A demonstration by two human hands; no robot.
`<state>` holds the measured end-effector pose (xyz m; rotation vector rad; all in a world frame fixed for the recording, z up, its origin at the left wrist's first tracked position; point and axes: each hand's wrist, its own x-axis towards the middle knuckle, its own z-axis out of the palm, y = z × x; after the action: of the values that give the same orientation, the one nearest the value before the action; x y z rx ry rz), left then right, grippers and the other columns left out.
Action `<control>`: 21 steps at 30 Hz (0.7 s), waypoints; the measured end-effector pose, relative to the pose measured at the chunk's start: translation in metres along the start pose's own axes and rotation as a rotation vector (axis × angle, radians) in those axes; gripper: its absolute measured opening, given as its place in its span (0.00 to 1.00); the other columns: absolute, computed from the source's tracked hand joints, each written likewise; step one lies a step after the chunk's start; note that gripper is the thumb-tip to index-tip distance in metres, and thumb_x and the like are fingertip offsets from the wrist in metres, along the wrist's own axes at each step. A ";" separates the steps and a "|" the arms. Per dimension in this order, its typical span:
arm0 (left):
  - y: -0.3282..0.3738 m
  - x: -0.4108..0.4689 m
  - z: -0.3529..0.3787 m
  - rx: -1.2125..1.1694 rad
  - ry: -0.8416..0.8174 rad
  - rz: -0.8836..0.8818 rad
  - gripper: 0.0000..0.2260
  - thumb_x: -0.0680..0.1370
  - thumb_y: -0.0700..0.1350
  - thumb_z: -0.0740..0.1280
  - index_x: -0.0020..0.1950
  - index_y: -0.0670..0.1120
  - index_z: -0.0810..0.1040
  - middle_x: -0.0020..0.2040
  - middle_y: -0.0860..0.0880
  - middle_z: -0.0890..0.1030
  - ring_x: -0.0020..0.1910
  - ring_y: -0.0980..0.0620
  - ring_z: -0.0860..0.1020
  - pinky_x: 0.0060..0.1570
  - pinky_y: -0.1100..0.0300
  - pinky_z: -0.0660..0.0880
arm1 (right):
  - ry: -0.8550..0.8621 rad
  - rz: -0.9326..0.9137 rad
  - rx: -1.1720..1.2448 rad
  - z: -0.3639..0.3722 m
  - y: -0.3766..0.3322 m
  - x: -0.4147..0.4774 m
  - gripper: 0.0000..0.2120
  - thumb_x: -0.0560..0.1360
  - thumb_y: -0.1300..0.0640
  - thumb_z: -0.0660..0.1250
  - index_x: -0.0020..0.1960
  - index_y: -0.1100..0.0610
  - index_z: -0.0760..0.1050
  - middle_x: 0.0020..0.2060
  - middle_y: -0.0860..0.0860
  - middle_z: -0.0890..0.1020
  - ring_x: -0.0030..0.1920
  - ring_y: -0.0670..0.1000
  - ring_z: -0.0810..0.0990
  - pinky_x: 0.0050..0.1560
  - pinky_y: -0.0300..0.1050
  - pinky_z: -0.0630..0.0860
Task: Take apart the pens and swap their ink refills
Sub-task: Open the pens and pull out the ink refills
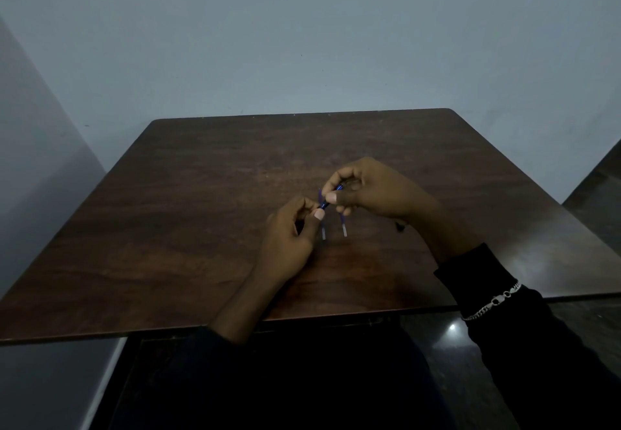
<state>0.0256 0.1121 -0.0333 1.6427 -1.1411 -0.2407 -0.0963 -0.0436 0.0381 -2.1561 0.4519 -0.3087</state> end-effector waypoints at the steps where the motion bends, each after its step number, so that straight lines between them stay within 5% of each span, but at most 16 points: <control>1: 0.000 0.000 0.000 0.005 -0.010 -0.001 0.05 0.84 0.44 0.67 0.51 0.46 0.82 0.41 0.46 0.84 0.40 0.47 0.81 0.43 0.48 0.77 | -0.016 -0.003 -0.004 -0.002 -0.001 -0.001 0.05 0.78 0.63 0.71 0.53 0.60 0.84 0.43 0.54 0.88 0.39 0.46 0.86 0.44 0.40 0.83; 4: 0.000 0.000 0.000 0.022 -0.028 -0.004 0.08 0.84 0.44 0.65 0.50 0.46 0.83 0.40 0.45 0.83 0.39 0.46 0.80 0.42 0.46 0.76 | -0.075 0.027 0.027 -0.005 -0.003 -0.002 0.12 0.77 0.69 0.68 0.58 0.58 0.82 0.46 0.48 0.87 0.43 0.51 0.86 0.51 0.48 0.85; 6: 0.001 0.000 -0.001 0.012 -0.027 -0.005 0.08 0.84 0.43 0.65 0.49 0.45 0.82 0.40 0.43 0.82 0.40 0.43 0.79 0.42 0.45 0.76 | -0.052 0.065 0.073 -0.003 -0.004 -0.002 0.12 0.79 0.64 0.70 0.61 0.56 0.80 0.49 0.48 0.86 0.44 0.52 0.86 0.47 0.48 0.85; 9: 0.004 -0.001 -0.001 0.012 -0.029 0.008 0.09 0.84 0.42 0.65 0.46 0.43 0.81 0.38 0.43 0.81 0.39 0.44 0.78 0.41 0.46 0.74 | 0.067 0.074 -0.022 0.003 -0.003 -0.001 0.12 0.79 0.48 0.71 0.50 0.57 0.84 0.38 0.52 0.87 0.34 0.47 0.85 0.36 0.40 0.82; 12: 0.005 -0.001 -0.001 0.019 -0.038 0.013 0.10 0.84 0.41 0.65 0.45 0.41 0.80 0.38 0.41 0.80 0.39 0.42 0.78 0.42 0.45 0.73 | 0.073 0.059 -0.013 0.005 -0.001 0.000 0.10 0.79 0.53 0.72 0.47 0.60 0.85 0.34 0.53 0.86 0.30 0.46 0.83 0.33 0.37 0.79; 14: 0.005 -0.001 -0.002 0.023 -0.036 0.015 0.09 0.84 0.41 0.65 0.46 0.41 0.81 0.38 0.41 0.81 0.39 0.42 0.78 0.42 0.46 0.73 | 0.012 0.043 0.027 0.001 -0.001 0.000 0.04 0.78 0.60 0.72 0.51 0.60 0.85 0.39 0.53 0.88 0.36 0.46 0.86 0.39 0.39 0.82; 17: 0.004 -0.001 -0.002 0.029 -0.037 0.007 0.09 0.84 0.42 0.65 0.48 0.42 0.82 0.40 0.41 0.82 0.40 0.43 0.79 0.43 0.46 0.74 | -0.062 0.034 0.061 -0.003 -0.002 -0.001 0.12 0.76 0.69 0.70 0.55 0.57 0.84 0.47 0.57 0.88 0.45 0.53 0.87 0.52 0.50 0.85; 21: 0.004 0.000 -0.001 0.019 -0.020 0.023 0.09 0.84 0.41 0.65 0.46 0.42 0.81 0.39 0.43 0.81 0.39 0.44 0.78 0.41 0.50 0.73 | -0.002 0.088 0.127 0.005 -0.002 -0.001 0.14 0.75 0.59 0.75 0.60 0.54 0.81 0.52 0.57 0.84 0.44 0.50 0.86 0.45 0.49 0.85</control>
<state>0.0240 0.1128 -0.0302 1.6457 -1.1805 -0.2330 -0.0948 -0.0382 0.0364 -2.0070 0.5113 -0.2788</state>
